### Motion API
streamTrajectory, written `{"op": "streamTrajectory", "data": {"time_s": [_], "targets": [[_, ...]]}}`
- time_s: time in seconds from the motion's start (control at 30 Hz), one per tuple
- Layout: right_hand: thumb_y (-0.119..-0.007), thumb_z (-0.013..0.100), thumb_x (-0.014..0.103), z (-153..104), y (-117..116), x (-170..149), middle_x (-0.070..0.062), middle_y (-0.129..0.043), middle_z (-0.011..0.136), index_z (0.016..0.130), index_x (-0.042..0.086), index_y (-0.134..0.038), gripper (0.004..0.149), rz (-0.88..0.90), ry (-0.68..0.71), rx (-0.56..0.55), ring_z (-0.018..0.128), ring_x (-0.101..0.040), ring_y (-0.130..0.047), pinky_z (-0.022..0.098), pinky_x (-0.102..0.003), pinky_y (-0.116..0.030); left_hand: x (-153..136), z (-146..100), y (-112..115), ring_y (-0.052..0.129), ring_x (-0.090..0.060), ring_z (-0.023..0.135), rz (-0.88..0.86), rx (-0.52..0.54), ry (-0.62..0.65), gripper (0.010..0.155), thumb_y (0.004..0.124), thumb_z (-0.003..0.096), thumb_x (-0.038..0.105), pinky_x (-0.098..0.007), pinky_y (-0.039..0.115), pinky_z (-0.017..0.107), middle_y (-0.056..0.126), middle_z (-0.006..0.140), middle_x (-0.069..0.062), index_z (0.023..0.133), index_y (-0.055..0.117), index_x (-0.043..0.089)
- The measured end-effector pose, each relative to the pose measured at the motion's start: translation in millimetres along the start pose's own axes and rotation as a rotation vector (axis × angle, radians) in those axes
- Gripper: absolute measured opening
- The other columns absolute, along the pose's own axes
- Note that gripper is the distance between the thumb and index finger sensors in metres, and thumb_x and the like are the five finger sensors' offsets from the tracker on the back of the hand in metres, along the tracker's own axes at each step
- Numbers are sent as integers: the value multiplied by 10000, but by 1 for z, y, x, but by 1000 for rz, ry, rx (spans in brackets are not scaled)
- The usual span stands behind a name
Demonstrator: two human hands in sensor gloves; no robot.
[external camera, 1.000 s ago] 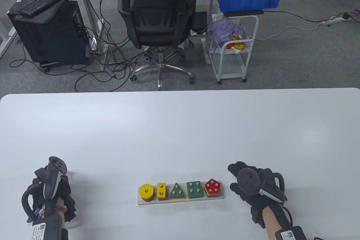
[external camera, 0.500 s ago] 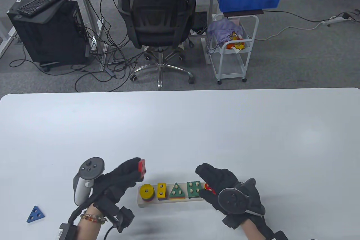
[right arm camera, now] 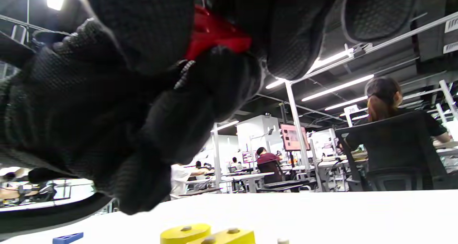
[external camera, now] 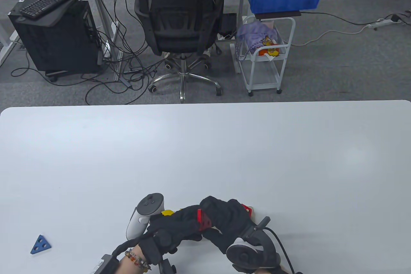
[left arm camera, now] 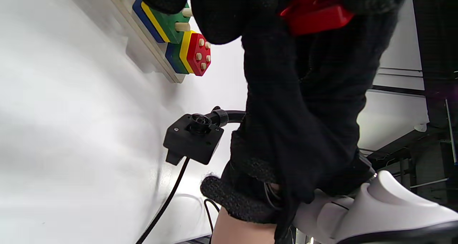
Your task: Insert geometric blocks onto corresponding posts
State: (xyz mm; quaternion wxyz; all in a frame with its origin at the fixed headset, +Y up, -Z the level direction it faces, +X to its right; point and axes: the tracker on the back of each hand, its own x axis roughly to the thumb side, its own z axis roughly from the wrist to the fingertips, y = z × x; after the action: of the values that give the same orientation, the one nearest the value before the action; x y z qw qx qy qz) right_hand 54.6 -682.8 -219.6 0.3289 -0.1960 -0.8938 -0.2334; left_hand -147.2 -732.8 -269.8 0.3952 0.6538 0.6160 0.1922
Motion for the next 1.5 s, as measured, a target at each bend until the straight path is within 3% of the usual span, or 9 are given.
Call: {"op": "streamTrajectory", "data": {"time_s": [0.1, 0.27, 0.33, 0.57, 0.7, 0.97, 1.07, 1.23, 1.5], "targets": [[-880, 369, 382, 1, 2, -4, -168, -748, 951, 988, 125, -574, 737, -36, -4, 5, 767, -360, -893, 552, -642, -706, 5, -4, -3, 651, -226, 1069, 69, 46, -1, 725, 730, 430, 538, -510, 531, 798, 588, 1149, 59, 1070, 444, 351], [-901, 344, 375, 2, -1, -24, -127, -772, 954, 973, 181, -622, 714, -83, -50, 128, 793, -364, -877, 574, -674, -670, 16, -28, -26, 643, -236, 1077, 464, 326, -40, 698, 714, 425, 556, -523, 522, 798, 586, 1156, 54, 1060, 495, 369], [-904, 339, 376, 4, -7, -33, -115, -786, 952, 965, 199, -641, 702, -155, -62, 229, 800, -361, -876, 581, -684, -659, 17, -42, -37, 603, -251, 1097, 657, 443, -118, 693, 708, 423, 560, -537, 492, 807, 555, 1174, 50, 1061, 506, 379], [-892, 345, 367, 3, -38, -48, -104, -777, 966, 960, 211, -649, 680, -271, -97, 395, 832, -374, -843, 595, -707, -623, 20, -73, -70, 575, -215, 1125, 1255, 794, -396, 678, 696, 407, 574, -558, 452, 821, 542, 1182, 97, 1045, 529, 417], [-887, 354, 357, 3, -46, -52, -112, -762, 978, 966, 208, -647, 675, -276, -123, 467, 849, -391, -819, 600, -713, -609, 21, -87, -85, 571, -177, 1136, 1461, 924, -474, 662, 689, 401, 576, -557, 443, 830, 539, 1180, 141, 1032, 529, 452], [-868, 376, 356, 2, -56, -55, -122, -743, 990, 973, 209, -634, 658, -312, -135, 500, 858, -400, -808, 603, -710, -606, 19, -97, -100, 575, -166, 1137, 1412, 955, -510, 660, 686, 401, 579, -557, 448, 830, 542, 1179, 147, 1030, 531, 455], [-846, 381, 412, 0, -54, -58, -143, -699, 1018, 996, 195, -598, 698, -311, -149, 542, 889, -413, -772, 607, -713, -600, 18, -101, -105, 585, -163, 1133, 1375, 955, -510, 660, 683, 399, 584, -553, 460, 827, 546, 1179, 152, 1029, 529, 462], [-818, 401, 428, -2, -23, -79, -166, -685, 1019, 1003, 174, -586, 693, -210, -266, 444, 885, -428, -766, 601, -711, -605, 16, -127, -127, 635, -165, 1114, 1255, 1018, -594, 656, 706, 396, 571, -551, 480, 821, 581, 1169, 146, 1024, 552, 457], [-809, 417, 422, -29, 28, -139, -182, -690, 1015, 1003, 162, -601, 674, -171, -541, 316, 875, -445, -770, 595, -718, -603, -8, -200, -178, 842, -165, 960, 934, 1128, -769, 615, 768, 401, 517, -480, 635, 755, 732, 1096, 105, 995, 646, 414]]}}
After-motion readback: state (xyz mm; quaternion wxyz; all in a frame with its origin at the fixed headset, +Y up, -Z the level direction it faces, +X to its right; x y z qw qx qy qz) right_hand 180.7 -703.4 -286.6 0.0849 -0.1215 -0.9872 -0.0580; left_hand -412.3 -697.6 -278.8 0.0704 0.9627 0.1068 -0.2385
